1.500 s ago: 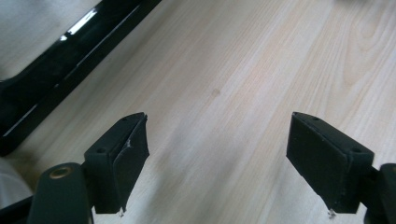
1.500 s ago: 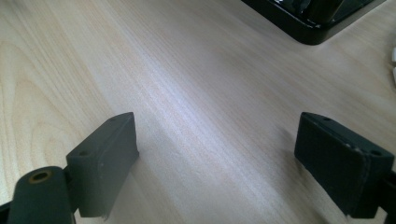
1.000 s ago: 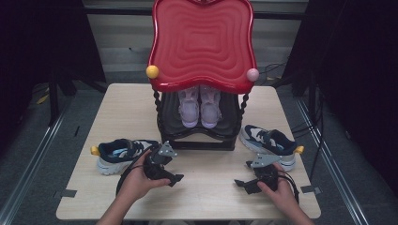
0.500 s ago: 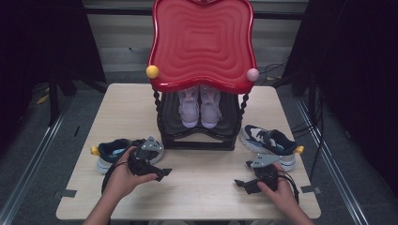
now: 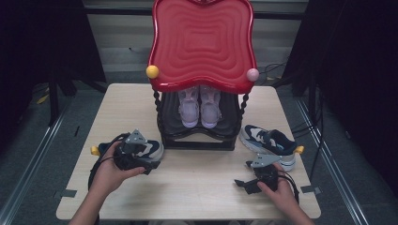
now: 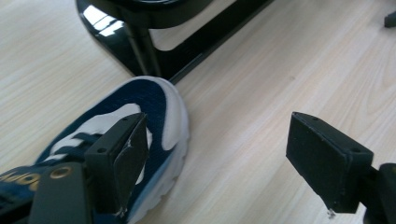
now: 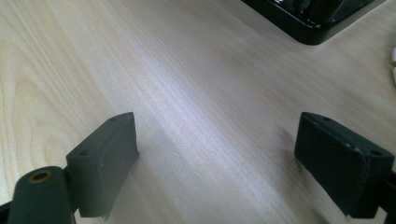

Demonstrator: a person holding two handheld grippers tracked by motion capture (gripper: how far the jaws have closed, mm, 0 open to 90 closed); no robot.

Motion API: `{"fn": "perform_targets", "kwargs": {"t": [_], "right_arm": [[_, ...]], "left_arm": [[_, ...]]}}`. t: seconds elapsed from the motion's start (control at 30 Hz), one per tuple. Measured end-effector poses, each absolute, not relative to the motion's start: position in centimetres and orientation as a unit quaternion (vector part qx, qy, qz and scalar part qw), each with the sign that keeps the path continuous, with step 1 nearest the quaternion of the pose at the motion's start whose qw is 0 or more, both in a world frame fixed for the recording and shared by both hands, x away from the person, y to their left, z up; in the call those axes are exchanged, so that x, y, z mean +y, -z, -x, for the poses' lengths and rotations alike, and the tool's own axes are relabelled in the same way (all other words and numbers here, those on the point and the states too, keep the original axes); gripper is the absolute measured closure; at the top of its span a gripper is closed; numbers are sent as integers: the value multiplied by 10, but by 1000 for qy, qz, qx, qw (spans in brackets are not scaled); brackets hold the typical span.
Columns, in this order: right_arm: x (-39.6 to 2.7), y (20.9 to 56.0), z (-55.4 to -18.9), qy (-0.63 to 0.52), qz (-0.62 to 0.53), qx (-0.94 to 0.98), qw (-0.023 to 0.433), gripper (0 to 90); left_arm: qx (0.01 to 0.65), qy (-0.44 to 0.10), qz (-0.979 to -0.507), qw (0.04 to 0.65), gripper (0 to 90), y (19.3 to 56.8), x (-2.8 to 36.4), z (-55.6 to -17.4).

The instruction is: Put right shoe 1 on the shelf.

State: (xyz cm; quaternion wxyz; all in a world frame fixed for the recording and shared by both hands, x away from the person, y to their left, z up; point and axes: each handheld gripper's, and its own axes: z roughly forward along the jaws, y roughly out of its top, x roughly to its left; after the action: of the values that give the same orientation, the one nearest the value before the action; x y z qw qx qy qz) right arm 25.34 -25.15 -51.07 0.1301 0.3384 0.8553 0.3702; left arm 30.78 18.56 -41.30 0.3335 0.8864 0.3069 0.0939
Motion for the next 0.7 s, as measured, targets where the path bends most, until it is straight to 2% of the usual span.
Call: {"fn": "perform_targets", "kwargs": {"t": [0.7], "right_arm": [[-252, 511, -254, -371, -336, 856, 131, 125]], "left_arm": [[343, -135, -873, 320, 213, 398, 239, -316]]}}
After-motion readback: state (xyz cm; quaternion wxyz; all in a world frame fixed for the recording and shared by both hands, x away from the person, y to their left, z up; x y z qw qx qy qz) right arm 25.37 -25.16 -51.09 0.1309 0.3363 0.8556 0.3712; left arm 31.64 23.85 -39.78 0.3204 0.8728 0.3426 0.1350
